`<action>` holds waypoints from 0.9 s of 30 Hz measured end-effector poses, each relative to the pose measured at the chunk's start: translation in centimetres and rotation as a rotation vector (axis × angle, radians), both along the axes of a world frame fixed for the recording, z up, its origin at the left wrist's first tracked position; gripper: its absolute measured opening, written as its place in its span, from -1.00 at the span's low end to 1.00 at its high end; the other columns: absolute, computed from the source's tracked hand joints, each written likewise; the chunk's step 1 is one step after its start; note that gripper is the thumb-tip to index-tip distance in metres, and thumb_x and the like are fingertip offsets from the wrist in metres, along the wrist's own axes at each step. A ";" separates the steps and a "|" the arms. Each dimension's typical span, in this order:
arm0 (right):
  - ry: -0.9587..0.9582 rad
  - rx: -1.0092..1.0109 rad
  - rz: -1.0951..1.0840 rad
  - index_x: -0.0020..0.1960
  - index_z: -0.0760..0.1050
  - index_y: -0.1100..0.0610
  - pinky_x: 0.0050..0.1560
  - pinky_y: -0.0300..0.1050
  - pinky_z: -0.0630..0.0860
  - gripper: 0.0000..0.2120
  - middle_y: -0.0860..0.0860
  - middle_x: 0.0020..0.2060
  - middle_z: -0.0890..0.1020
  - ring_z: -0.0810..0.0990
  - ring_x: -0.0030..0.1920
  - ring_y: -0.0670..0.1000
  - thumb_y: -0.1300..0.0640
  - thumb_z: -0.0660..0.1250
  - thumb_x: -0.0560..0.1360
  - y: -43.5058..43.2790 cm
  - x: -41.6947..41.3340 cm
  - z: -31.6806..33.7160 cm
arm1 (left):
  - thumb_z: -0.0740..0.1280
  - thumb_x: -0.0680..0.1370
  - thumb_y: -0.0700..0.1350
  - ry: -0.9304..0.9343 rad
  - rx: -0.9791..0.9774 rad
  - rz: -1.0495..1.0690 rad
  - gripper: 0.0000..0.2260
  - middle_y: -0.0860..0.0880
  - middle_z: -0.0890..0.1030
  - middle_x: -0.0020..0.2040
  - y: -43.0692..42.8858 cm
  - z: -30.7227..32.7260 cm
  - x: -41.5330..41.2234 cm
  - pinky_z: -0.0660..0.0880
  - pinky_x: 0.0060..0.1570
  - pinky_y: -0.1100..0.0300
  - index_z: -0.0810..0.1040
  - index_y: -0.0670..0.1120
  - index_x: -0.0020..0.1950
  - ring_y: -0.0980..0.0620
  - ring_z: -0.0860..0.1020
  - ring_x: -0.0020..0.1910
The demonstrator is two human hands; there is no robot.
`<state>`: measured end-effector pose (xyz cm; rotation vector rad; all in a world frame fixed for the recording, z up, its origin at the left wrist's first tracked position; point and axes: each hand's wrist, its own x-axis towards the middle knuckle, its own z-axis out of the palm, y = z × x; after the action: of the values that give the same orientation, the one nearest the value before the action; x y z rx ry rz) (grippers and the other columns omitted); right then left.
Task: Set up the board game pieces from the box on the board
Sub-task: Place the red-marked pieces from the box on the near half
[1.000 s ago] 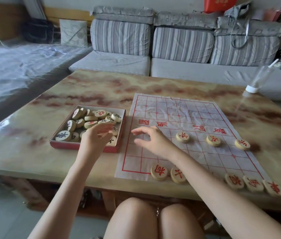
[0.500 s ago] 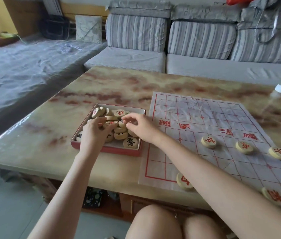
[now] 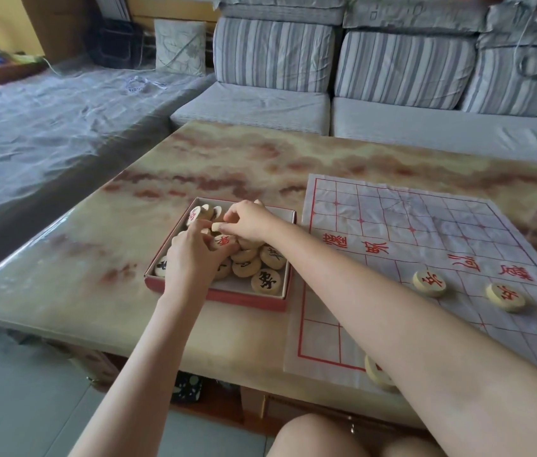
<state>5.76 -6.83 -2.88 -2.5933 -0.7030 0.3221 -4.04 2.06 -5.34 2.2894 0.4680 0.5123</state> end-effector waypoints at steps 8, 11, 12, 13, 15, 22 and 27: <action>-0.003 -0.085 0.010 0.21 0.53 0.12 0.37 0.04 0.14 -0.56 0.14 0.33 0.27 0.13 0.39 0.17 -0.14 0.08 0.58 0.0 -0.7 -0.6 | 0.49 0.33 0.02 -0.037 0.071 -0.047 -0.65 -0.10 0.62 -0.02 0.7 -0.5 -1.3 0.45 -0.02 0.13 0.61 -0.11 0.03 -0.08 0.57 -0.02; -0.029 -0.042 0.008 0.20 0.54 0.06 0.37 0.02 0.17 -0.65 0.13 0.26 0.33 0.19 0.35 0.16 -0.09 0.17 0.57 -0.1 -0.7 -0.6 | 0.50 0.32 0.01 -0.023 0.094 -0.052 -0.64 -0.11 0.59 -0.02 0.8 -0.8 -1.5 0.45 -0.01 0.11 0.62 -0.10 0.05 -0.09 0.55 -0.02; -0.038 -0.033 0.012 0.23 0.53 0.05 0.37 0.02 0.19 -0.66 0.13 0.26 0.35 0.20 0.35 0.16 -0.07 0.20 0.55 -0.1 -0.6 -0.7 | 0.50 0.32 0.00 -0.018 0.102 -0.054 -0.63 -0.12 0.58 0.00 0.8 -0.8 -1.6 0.45 0.01 0.10 0.62 -0.09 0.07 -0.10 0.55 0.00; -0.040 -0.024 0.020 0.25 0.51 0.05 0.37 0.01 0.19 -0.66 0.13 0.27 0.36 0.20 0.35 0.17 -0.05 0.23 0.54 -0.2 -0.6 -0.7 | 0.50 0.33 -0.01 -0.014 0.110 -0.059 -0.63 -0.12 0.57 0.01 0.7 -0.8 -1.6 0.45 0.02 0.10 0.61 -0.08 0.09 -0.11 0.54 0.02; -0.024 0.007 0.044 0.29 0.47 0.04 0.34 -0.04 0.19 -0.62 0.11 0.29 0.41 0.20 0.36 0.16 -0.02 0.28 0.51 -0.5 -0.5 -0.8 | 0.48 0.34 0.00 -0.010 0.111 -0.062 -0.64 -0.12 0.55 0.02 0.5 -0.9 -1.7 0.43 0.02 0.12 0.60 -0.07 0.10 -0.12 0.52 0.05; 0.024 0.210 0.005 0.30 0.43 0.06 0.16 -0.22 0.24 -0.56 0.11 0.21 0.50 0.30 0.29 0.03 0.13 0.36 0.43 -0.2 -0.8 -1.5 | 0.47 0.35 0.00 -0.026 0.119 -0.049 -0.61 -0.10 0.52 0.04 0.4 -1.0 -2.0 0.45 0.01 0.09 0.58 -0.06 0.14 -0.12 0.51 0.06; -0.013 0.260 -0.036 0.31 0.41 0.12 0.31 -0.02 0.32 -0.46 0.09 0.21 0.49 0.36 0.29 0.10 0.11 0.45 0.37 -0.5 -0.8 -1.3 | 0.49 0.34 -0.02 -0.054 0.090 -0.061 -0.62 -0.10 0.53 0.04 0.4 -1.1 -2.2 0.46 0.03 0.09 0.59 -0.07 0.11 -0.10 0.52 0.05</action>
<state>5.01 -7.30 -4.16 -2.3599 -0.6552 0.1881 -6.20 2.46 -6.44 2.3610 0.3540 0.5734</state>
